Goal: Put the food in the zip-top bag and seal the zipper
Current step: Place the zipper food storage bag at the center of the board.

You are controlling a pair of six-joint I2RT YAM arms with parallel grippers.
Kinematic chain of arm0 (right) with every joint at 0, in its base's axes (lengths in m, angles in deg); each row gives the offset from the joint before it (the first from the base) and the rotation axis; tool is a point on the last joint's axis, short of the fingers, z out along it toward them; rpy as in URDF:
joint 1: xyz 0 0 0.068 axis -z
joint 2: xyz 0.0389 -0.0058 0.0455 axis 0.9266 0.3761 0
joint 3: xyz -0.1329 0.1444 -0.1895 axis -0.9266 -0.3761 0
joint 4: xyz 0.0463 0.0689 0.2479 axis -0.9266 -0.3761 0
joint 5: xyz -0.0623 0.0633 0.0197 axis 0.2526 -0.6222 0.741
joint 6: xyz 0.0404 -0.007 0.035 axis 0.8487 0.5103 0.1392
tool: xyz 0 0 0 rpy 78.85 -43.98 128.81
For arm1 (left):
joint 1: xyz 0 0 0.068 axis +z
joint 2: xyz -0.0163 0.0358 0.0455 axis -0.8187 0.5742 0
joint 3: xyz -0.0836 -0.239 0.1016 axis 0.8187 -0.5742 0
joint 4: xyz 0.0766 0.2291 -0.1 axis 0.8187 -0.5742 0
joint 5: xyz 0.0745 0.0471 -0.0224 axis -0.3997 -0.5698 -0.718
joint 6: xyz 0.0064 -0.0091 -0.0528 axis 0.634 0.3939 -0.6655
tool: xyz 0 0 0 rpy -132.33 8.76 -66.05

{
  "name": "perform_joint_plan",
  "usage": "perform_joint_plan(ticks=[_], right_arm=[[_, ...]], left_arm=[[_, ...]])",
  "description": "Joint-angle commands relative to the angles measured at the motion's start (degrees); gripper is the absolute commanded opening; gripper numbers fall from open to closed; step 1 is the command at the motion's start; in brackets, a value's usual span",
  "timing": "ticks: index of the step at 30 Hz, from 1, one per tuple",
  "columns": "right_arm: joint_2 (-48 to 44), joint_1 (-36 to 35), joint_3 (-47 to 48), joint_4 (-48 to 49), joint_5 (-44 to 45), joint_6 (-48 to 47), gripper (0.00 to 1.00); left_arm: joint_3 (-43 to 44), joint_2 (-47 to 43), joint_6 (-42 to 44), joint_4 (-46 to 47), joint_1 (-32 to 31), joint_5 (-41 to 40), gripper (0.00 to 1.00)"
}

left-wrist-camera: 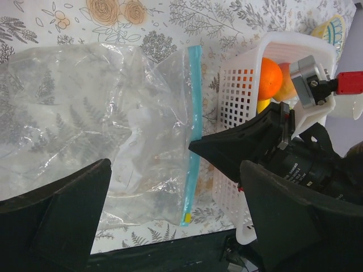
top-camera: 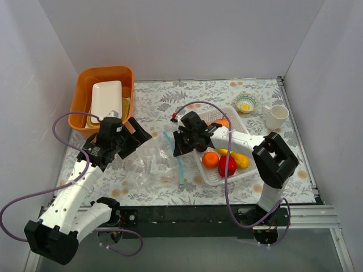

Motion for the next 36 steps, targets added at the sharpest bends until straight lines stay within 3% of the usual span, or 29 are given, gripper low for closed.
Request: perform_joint_plan(ticks=[1,9,16,26,36], right_arm=[[-0.9,-0.1,3.3,0.7,-2.8,-2.1,0.01],[0.0,-1.2,2.8,3.1,-4.0,0.2,0.01],[-1.4,-1.3,0.1,4.3,-1.6,1.8,0.01],[-3.5,-1.2,-2.0,4.4,0.0,2.4,0.01],[-7.7,-1.3,-3.8,7.8,-2.4,3.3,0.01]], left_arm=[[-0.6,-2.2,1.1,0.9,0.3,2.9,0.98],[-6.0,5.7,-2.5,15.5,0.2,12.0,0.98],[-12.9,9.4,-6.5,15.4,0.2,0.3,0.98],[-14.9,13.6,-5.1,10.8,1.0,-14.1,0.98],[-16.2,15.0,-1.4,11.9,2.7,-13.4,0.98]])
